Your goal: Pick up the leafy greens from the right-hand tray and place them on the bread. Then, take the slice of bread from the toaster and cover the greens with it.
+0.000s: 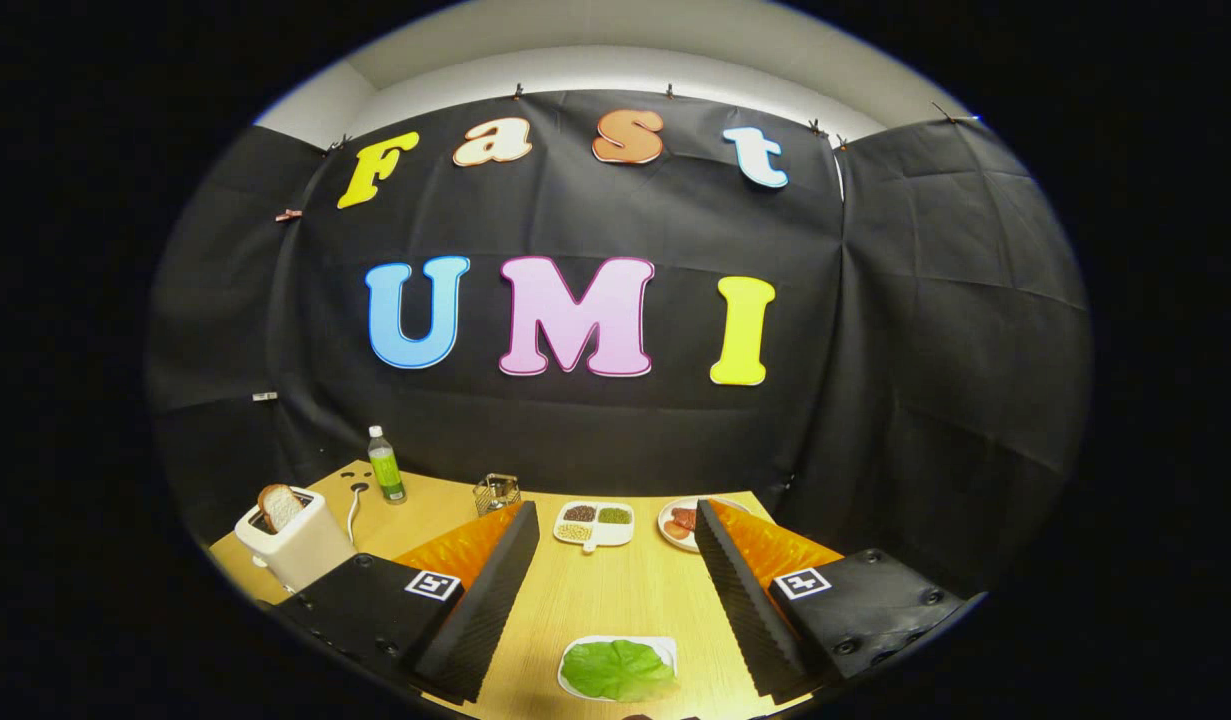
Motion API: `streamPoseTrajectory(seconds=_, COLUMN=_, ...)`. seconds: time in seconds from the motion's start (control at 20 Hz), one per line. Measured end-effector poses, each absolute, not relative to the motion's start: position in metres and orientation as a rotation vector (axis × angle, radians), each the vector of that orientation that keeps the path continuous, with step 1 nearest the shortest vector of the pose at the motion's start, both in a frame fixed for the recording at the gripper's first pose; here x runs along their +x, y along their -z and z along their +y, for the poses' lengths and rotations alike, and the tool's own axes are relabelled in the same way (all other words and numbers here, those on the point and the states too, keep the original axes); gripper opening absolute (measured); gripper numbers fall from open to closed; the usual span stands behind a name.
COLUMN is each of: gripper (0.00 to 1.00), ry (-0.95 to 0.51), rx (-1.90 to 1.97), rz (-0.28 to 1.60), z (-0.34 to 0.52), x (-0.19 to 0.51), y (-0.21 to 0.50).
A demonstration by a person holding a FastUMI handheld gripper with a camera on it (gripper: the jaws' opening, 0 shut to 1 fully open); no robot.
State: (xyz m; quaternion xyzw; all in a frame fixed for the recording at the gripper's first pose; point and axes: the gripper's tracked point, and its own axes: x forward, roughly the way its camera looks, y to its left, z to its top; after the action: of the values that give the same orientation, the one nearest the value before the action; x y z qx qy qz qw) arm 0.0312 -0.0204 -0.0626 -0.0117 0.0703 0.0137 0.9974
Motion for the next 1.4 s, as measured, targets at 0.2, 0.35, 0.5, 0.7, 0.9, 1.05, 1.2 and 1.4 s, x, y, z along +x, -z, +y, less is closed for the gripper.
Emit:
streamPoseTrajectory(seconds=0.2, gripper=0.98, ry=-0.046, rx=-0.015, rz=0.216, z=-0.024, x=0.037, y=0.098)
streamPoseTrajectory(seconds=0.35, gripper=0.98, ry=-0.066, rx=-0.01, rz=0.287, z=-0.026, x=0.042, y=0.131)
streamPoseTrajectory(seconds=0.5, gripper=0.98, ry=-0.096, rx=-0.025, rz=0.373, z=-0.027, x=0.046, y=0.171)
streamPoseTrajectory(seconds=0.7, gripper=0.98, ry=-0.138, rx=-0.021, rz=0.491, z=-0.022, x=0.049, y=0.224)
streamPoseTrajectory(seconds=0.9, gripper=0.98, ry=-0.187, rx=-0.032, rz=0.62, z=-0.017, x=0.048, y=0.281)
streamPoseTrajectory(seconds=1.05, gripper=0.98, ry=-0.197, rx=-0.021, rz=0.732, z=-0.021, x=0.041, y=0.326)
streamPoseTrajectory(seconds=1.2, gripper=0.98, ry=-0.199, rx=-0.006, rz=0.819, z=-0.028, x=0.035, y=0.361)
streamPoseTrajectory(seconds=1.4, gripper=0.99, ry=-0.225, rx=-0.08, rz=0.846, z=-0.033, x=0.032, y=0.382)
